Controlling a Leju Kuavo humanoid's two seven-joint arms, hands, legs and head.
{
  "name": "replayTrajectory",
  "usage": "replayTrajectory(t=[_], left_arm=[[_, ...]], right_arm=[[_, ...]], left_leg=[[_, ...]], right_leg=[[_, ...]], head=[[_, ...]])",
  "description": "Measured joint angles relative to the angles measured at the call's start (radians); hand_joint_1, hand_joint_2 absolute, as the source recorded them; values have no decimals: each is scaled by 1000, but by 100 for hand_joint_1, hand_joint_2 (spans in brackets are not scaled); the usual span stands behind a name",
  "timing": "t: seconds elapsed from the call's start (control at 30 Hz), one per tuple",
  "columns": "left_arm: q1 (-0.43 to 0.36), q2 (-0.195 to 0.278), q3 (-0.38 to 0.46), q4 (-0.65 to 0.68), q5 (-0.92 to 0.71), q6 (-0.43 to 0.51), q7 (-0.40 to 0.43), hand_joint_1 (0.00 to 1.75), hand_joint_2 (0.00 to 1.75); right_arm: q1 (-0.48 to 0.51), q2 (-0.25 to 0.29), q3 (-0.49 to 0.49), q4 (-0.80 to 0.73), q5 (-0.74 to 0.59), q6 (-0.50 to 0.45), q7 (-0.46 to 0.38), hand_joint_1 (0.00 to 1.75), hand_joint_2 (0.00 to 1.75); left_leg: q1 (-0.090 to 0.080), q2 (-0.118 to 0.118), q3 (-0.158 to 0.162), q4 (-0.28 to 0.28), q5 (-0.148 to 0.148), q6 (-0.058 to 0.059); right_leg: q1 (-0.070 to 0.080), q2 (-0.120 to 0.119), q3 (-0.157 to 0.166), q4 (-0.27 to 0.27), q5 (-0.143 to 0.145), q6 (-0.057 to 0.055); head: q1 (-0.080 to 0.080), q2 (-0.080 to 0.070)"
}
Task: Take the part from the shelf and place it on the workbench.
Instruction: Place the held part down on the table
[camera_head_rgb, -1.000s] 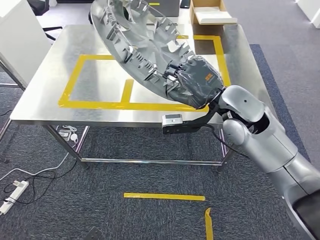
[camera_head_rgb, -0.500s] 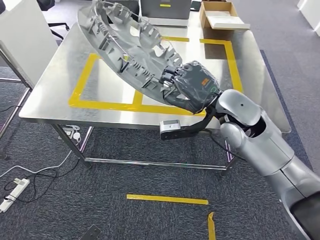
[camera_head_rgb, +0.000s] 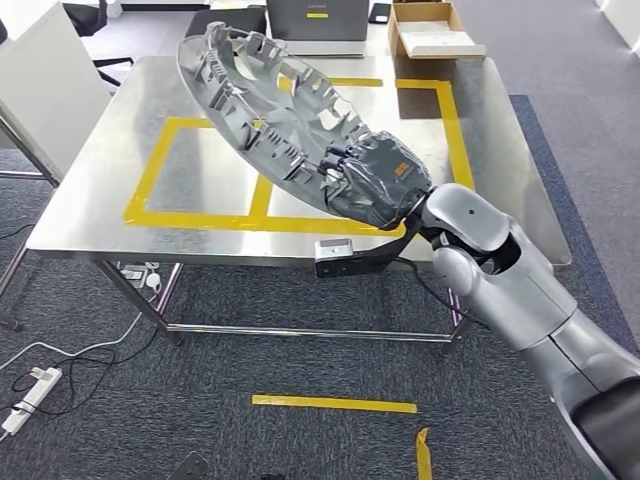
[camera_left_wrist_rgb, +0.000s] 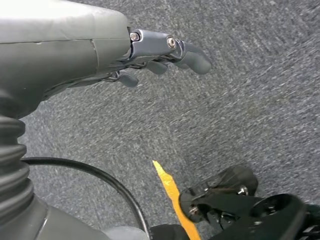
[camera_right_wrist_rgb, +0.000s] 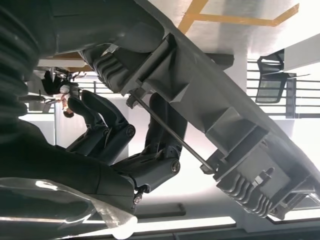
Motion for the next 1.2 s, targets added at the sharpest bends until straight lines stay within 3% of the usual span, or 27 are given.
replayTrajectory(t=[0.03, 0.1, 0.23, 0.3, 0.4, 0.43, 0.47, 0.53, 0.6, 0.67, 0.73, 0.77, 0.83, 0.9, 0.93, 0.97, 1.0, 1.1, 1.13, 1.2], left_arm=[[0, 0, 0, 0, 0, 0, 0, 0, 175], [0, 1, 0, 0, 1, 0, -1, 0, 175], [4, 1, 0, 0, 2, 0, -2, 0, 175], [4, 2, 0, 0, 1, 1, -2, 0, 175], [5, 3, 0, 0, 1, 2, -2, 0, 175], [6, 3, 0, 0, 1, 2, -2, 0, 175], [8, 3, 0, 0, 1, 2, -2, 0, 175], [9, 3, 0, 0, 1, 3, -2, 0, 175], [9, 3, 0, 1, 1, 6, -2, 0, 175], [7, 3, 1, 1, 0, 7, -2, 0, 175], [3, 3, 1, 1, 0, 8, -2, 0, 175], [2, 2, 1, 1, -1, 10, -2, 0, 175], [2, -1, 1, 1, -2, 26, 7, 0, 175], [5, -2, 1, 1, -5, 53, 24, 0, 175], [6, -2, 1, 1, -7, 66, 31, 0, 175], [7, -2, 1, 1, -8, 77, 36, 0, 175], [7, -1, 1, 1, -10, 83, 39, 0, 175], [10, 0, 3, 1, -11, 93, 40, 0, 175], [11, 0, 3, 1, -11, 95, 41, 0, 175], [9, -1, 3, 1, -12, 100, 41, 0, 175]], right_arm=[[-3, 1, 0, 4, -1, 1, -1, 175, 175], [-10, 2, -1, 11, -3, 1, -3, 175, 175], [-14, 3, -3, 18, -4, 1, -5, 175, 175], [-16, 3, -4, 22, -5, 2, -5, 175, 175], [-11, 3, -2, 29, -6, 2, -6, 175, 175], [-7, 3, -2, 32, -6, 2, -6, 175, 175], [-4, 3, -2, 35, -6, 3, -6, 175, 175], [-2, 3, -1, 42, -6, 4, -6, 175, 175], [-3, 4, -1, 50, -6, 4, -6, 175, 175], [-6, 6, -1, 54, -6, 4, -7, 175, 175], [-7, 7, -4, 55, -6, 4, -6, 175, 175], [-6, 7, -5, 57, -6, 4, -5, 175, 175], [-1, 6, -4, 62, -6, 5, -5, 175, 175], [7, 6, 1, 68, -4, 5, -5, 175, 175], [10, 6, 4, 73, -3, 6, -3, 175, 175], [13, 6, 8, 78, -1, 8, -1, 175, 175], [14, 6, 12, 83, 1, 9, 2, 175, 175], [15, 6, 21, 96, 8, 13, 9, 175, 175], [14, 6, 25, 101, 11, 16, 12, 175, 175], [6, 6, 30, 111, 15, 28, 18, 175, 175]], left_leg=[[-2, 0, 30, -65, 31, 6], [-7, 2, 73, -158, 49, 18], [-6, 2, 102, -191, 25, 43], [-3, 0, 117, -196, 17, 51], [-4, -1, 138, -196, -6, 55], [-4, -2, 151, -196, -16, 55], [-4, -3, 166, -196, -28, 53], [-3, -6, 200, -196, -55, 48], [-4, -6, 221, -199, -76, 37], [-4, -4, 230, -204, -84, 26], [-3, -2, 218, -174, -73, 16], [-2, 0, 192, -129, -61, 9], [2, 4, 109, -2, -57, -6], [5, 6, 32, 80, -117, -15], [6, 6, 7, 84, -144, -15], [5, 6, -6, 63, -153, -13], [4, 6, -9, 19, -131, -8], [-6, 4, 3, -147, 56, 14], [-9, 2, 6, -172, 96, 19], [-13, 0, 14, -178, 103, 27]], right_leg=[[1, 0, 7, 0, -6, 3], [3, 1, 14, -2, -16, 13], [4, 0, 10, 16, -21, 36], [3, 0, -41, 98, -44, 41], [3, 1, -168, 273, -94, 43], [3, 1, -191, 286, -90, 44], [2, 1, -197, 261, -66, 45], [0, -1, -172, 137, 29, 44], [4, -3, -143, 37, 89, 37], [10, -2, -130, 16, 85, 23], [7, 0, -111, 11, 75, 11], [5, 0, -99, 8, 68, 7], [2, 0, -74, 5, 53, 2], [2, 1, -46, 4, 32, -2], [1, 2, -30, 4, 20, -4], [0, 4, -14, 4, 8, -5], [-1, 6, 0, 4, -4, -4], [0, 12, 29, 5, -36, 8], [0, 14, 33, 4, -44, 16], [-1, 16, 41, -3, -56, 32]], head=[[0, 0], [1, 0], [3, 0], [7, 0], [10, 0], [10, 0], [10, 0], [12, 0], [13, 0], [13, 0], [14, 0], [13, 0], [12, 0], [12, 0], [12, 0], [12, 0], [12, 0], [12, 0], [12, 0], [12, 0]])
